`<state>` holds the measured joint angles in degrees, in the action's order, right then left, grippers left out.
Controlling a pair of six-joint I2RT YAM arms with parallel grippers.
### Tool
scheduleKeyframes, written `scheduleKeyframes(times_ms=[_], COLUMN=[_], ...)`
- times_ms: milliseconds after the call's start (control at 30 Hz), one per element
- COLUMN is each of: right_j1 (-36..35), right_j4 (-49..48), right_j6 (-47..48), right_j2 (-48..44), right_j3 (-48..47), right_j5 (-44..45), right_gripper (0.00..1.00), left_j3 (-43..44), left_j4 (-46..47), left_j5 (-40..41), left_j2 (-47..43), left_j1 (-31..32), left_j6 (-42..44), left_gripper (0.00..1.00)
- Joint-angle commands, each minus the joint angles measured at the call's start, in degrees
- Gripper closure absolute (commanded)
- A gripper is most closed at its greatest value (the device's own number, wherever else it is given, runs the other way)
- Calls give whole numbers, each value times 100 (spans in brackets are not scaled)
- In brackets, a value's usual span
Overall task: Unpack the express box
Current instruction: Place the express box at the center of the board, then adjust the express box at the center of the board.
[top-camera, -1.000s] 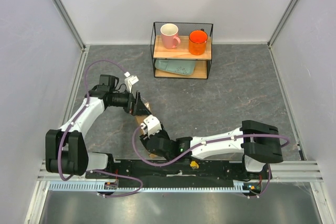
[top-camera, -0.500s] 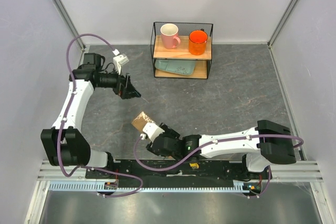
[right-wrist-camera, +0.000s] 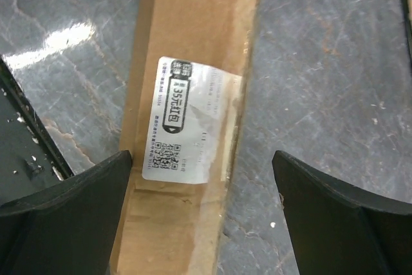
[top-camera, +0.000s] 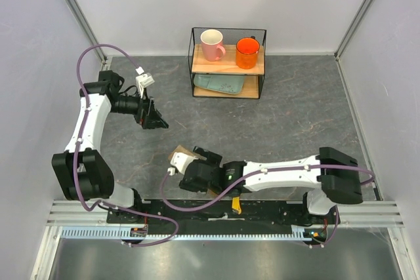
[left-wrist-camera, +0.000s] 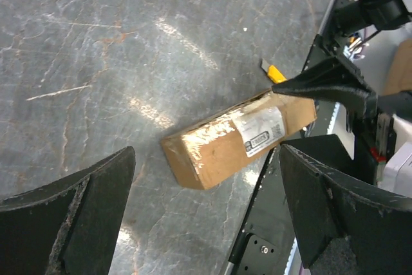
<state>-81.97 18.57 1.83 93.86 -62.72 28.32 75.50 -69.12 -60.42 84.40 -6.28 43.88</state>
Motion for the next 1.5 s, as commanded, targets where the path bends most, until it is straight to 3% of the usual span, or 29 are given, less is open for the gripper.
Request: scheduleKeyframes(times_ms=[0,133,200,300,333,400,433,500,667,933,1133,1467], right_j1=[103,94,50,24,15,-3,-3,-55,-117,-117,-100,523], right_j4=[-38,462,778,1103,1192,1420,1474,1544,1370,658,-134,-722], right_j6=[-76,-769,-1330,-2147,-2325,-2660,-2939,-3117,-3644,-4058,-4094,-3496], right_j2=[-833,-1501,-1756,-2319,-2520,-2680,-2802,-2900,-2874,-2584,-2171,-1916], right_j3=[-4,189,382,760,831,998,1051,1218,1665,2298,2449,2150], right_j5=[271,-36,-45,-72,-115,-281,-352,-537,-704,-845,-371,-221], right_gripper=[2,3,8,28,46,67,86,93,100,100,100,100], left_j3=[96,87,35,-62,-97,-263,-325,-544,-1186,-1775,-2233,-2575], left_j4=[-566,-883,-884,-708,-569,-358,-269,38,1153,2297,3149,3274], left_j5=[-611,-585,-453,-137,-49,206,285,469,900,1700,2438,3106], left_j2=[6,41,24,68,68,50,41,-37,-380,-591,-592,-459], left_j1=[153,828,1293,1874,2024,2393,2517,2824,3256,3731,3810,3836], left_j6=[771,1342,1527,1545,1527,1352,1282,1124,535,-115,-362,-397], left_gripper=[1,1,1,1,1,1,1,1,1,1,1,1])
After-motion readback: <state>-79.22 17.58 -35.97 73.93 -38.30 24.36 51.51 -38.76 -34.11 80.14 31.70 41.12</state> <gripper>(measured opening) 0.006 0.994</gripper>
